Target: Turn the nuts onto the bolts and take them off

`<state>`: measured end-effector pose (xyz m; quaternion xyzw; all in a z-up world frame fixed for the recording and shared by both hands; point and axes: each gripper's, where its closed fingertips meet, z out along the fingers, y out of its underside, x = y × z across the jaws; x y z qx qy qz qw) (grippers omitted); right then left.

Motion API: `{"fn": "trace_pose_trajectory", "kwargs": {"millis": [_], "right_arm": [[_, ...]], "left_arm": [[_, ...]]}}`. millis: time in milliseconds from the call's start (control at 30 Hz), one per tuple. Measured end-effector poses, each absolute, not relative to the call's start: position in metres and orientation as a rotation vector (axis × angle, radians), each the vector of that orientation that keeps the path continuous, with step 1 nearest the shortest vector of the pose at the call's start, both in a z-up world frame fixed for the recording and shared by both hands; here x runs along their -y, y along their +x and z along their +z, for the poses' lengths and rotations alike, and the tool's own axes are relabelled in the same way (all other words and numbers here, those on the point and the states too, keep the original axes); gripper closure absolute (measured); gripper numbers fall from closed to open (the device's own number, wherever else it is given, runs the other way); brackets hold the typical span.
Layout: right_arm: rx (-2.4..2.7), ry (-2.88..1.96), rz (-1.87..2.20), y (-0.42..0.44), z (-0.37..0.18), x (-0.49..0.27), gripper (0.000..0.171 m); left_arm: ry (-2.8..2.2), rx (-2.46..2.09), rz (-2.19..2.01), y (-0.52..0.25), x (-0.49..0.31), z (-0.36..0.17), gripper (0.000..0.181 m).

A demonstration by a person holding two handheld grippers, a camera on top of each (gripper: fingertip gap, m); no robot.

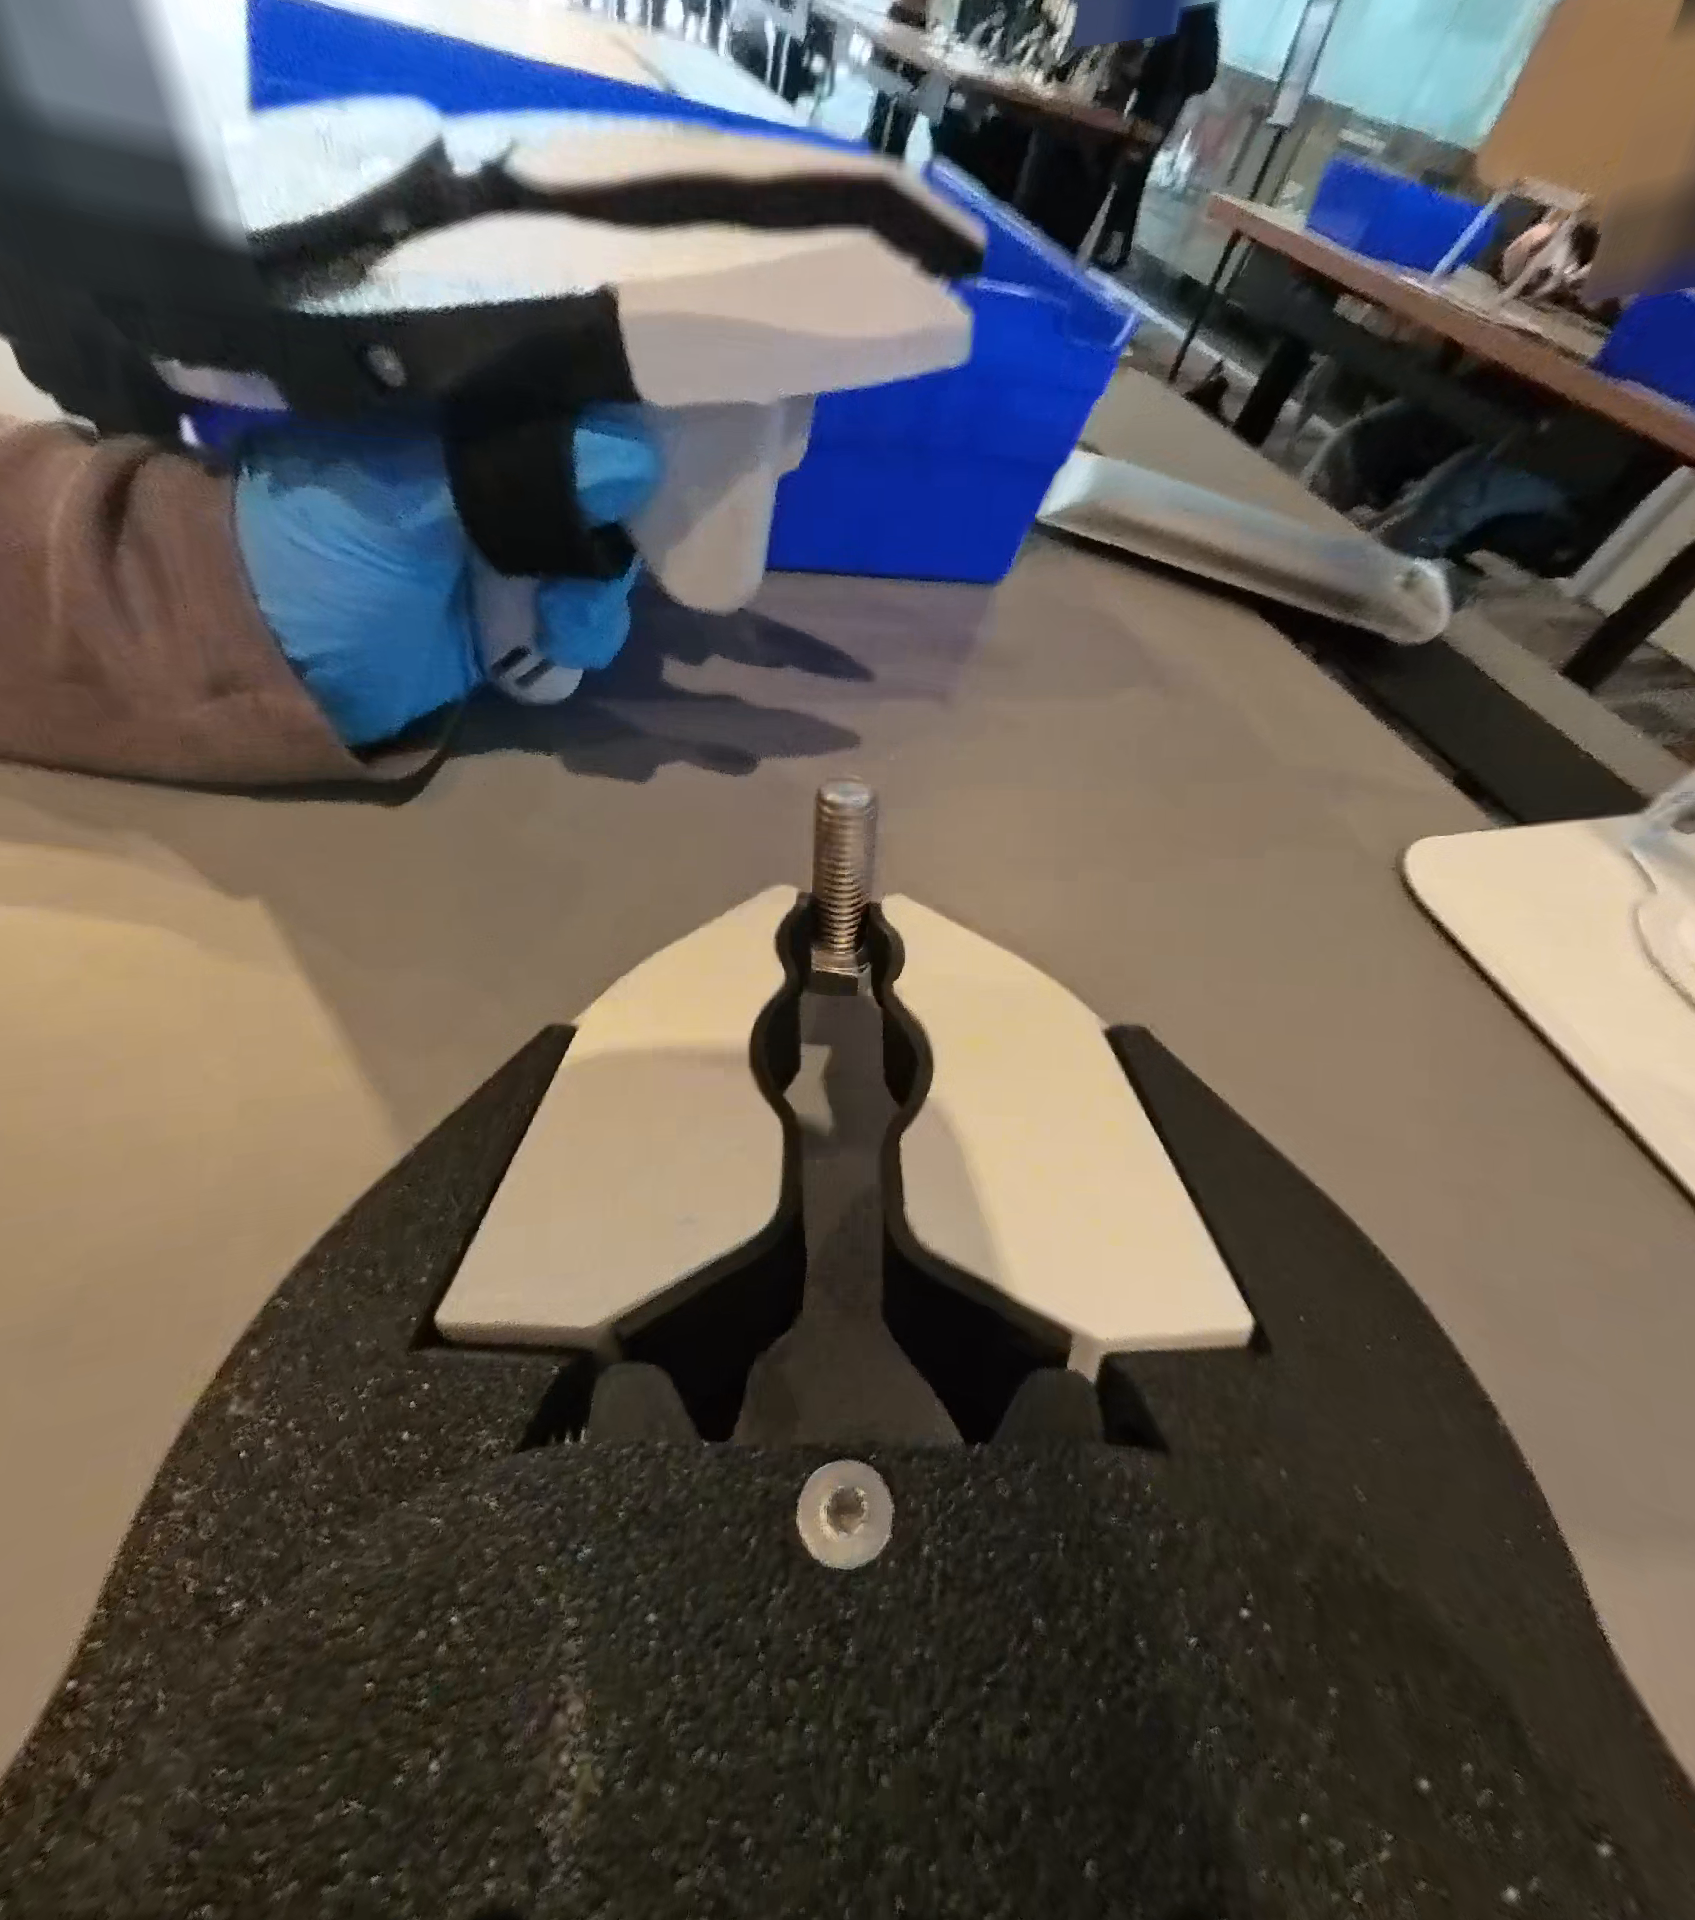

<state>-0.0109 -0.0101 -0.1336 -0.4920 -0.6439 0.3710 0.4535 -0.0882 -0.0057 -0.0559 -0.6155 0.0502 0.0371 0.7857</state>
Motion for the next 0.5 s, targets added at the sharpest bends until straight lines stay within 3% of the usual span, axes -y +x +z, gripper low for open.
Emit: {"fn": "trace_pose_trajectory", "kwargs": {"millis": [300, 500], "right_arm": [[1.757, -1.091, 0.75, -0.02, -0.151, 0.026, 0.161], [1.414, -0.846, 0.495, -0.01, -0.097, -0.002, 0.161]], "left_arm": [[-1.345, -0.17, 0.116, -0.079, 0.004, -0.058, 0.152], [-1.359, -0.419, -0.032, -0.041, 0.006, -0.068, 0.154]]}}
